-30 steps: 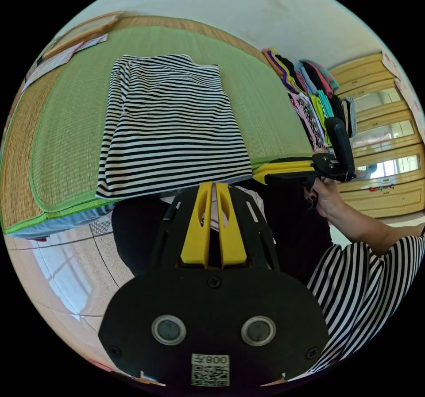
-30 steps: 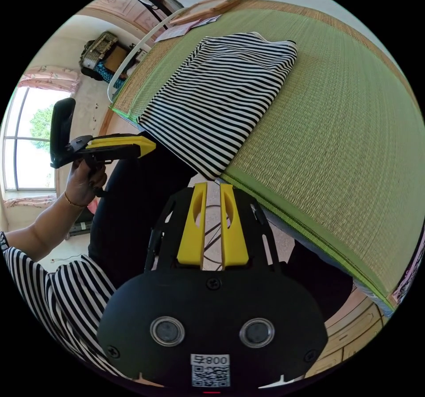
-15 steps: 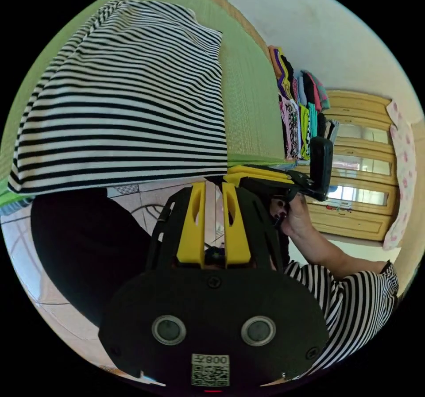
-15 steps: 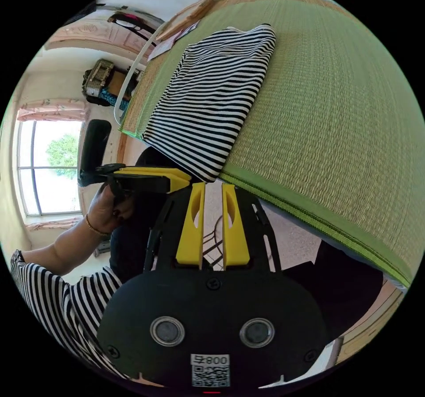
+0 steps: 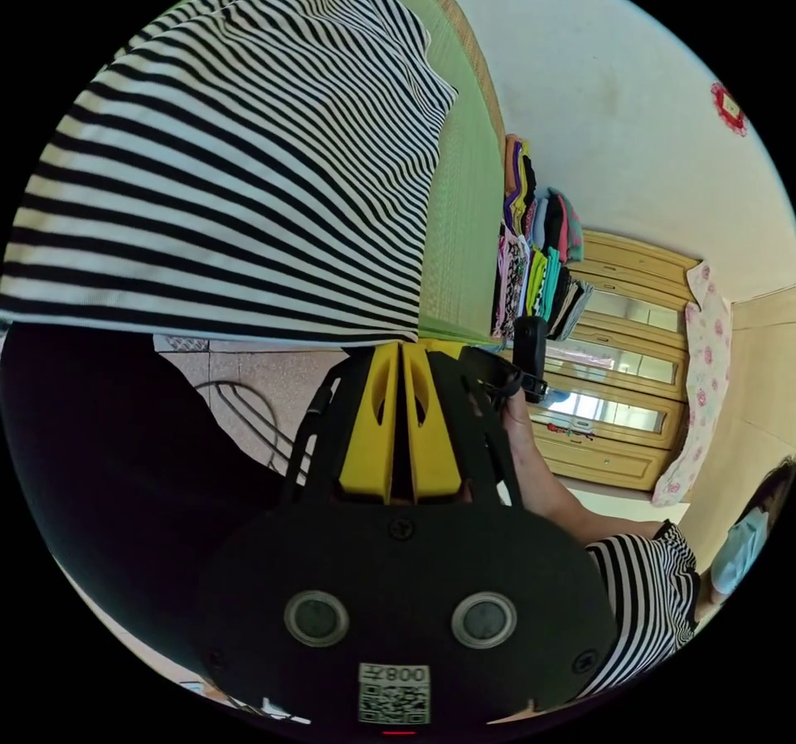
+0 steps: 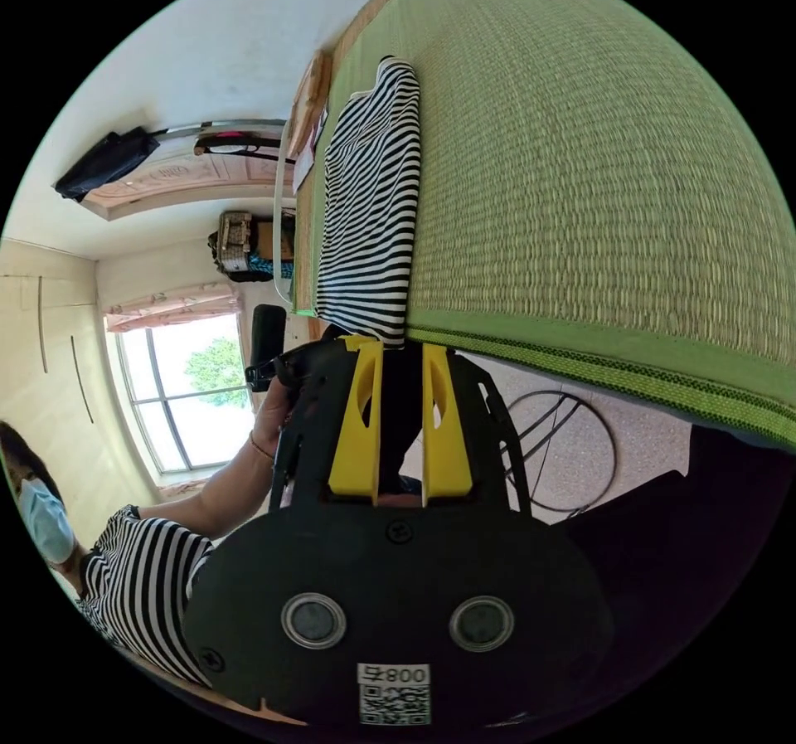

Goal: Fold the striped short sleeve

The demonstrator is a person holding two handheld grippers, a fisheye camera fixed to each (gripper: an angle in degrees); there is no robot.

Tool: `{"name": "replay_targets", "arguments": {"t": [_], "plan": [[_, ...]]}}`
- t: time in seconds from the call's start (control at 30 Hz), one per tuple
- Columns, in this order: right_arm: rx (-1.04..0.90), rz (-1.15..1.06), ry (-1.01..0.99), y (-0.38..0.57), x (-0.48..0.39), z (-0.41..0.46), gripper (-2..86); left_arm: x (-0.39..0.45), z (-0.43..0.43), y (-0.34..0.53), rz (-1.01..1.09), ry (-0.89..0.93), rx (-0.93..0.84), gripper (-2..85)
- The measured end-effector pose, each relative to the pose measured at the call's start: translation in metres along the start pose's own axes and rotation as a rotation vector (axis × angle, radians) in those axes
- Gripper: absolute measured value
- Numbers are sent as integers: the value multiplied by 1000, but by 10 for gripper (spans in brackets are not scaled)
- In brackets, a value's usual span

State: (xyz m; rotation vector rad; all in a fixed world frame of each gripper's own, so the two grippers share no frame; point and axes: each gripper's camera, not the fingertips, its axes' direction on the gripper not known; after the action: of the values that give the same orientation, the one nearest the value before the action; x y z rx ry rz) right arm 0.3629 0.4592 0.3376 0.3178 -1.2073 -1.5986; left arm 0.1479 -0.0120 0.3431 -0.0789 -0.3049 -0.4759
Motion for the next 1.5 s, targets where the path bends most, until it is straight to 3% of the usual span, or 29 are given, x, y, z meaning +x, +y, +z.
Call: {"name": "replay_targets", "arguments": {"t": [0.33,0.93,1.5], "plan": [[13,63,-95,2,41,18,81,10,37,1,50,-1,-18,39],[-11,70,-170,-18,53,57,82,-1,95,9,80,-6,-21,2],[-37,36,-198,-44,32,62,16,-50,106,47,64,83,75,2]]}}
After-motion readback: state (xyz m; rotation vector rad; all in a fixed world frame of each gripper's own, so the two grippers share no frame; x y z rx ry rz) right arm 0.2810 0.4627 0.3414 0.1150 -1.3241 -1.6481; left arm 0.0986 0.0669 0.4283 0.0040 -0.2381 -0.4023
